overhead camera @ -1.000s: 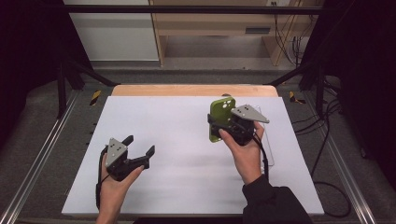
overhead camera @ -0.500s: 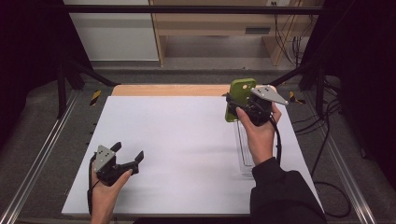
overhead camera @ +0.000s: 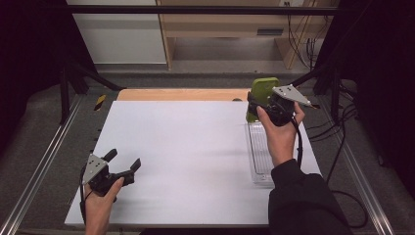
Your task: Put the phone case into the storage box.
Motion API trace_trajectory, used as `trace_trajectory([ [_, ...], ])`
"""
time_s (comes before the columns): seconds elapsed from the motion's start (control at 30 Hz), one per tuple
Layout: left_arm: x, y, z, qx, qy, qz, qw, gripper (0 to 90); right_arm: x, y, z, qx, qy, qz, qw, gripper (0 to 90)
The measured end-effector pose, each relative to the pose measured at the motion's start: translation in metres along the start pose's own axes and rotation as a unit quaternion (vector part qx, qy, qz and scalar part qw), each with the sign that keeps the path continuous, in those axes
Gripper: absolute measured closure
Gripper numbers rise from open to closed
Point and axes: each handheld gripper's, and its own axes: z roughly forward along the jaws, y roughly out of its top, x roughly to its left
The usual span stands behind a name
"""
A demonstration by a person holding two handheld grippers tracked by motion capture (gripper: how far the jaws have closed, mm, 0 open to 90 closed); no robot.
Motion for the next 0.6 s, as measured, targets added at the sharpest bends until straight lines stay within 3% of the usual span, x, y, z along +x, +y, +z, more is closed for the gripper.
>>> trace_trajectory([
  [0.23,0.002,-0.002,-0.007,-0.006,0.001,0.007,1.0,2.7,-0.004,0.001,0.004,0.005,-0.005,-0.001,1.0,15.7],
  [0.4,0.004,-0.005,-0.007,-0.007,-0.005,-0.001,1.0,2.2,-0.008,0.001,0.008,0.002,-0.011,0.004,0.9999,15.7],
  [0.6,0.007,-0.006,-0.007,-0.02,-0.009,0.009,0.9997,2.2,-0.013,-0.001,0.014,0.0,-0.019,0.007,0.9998,15.7],
])
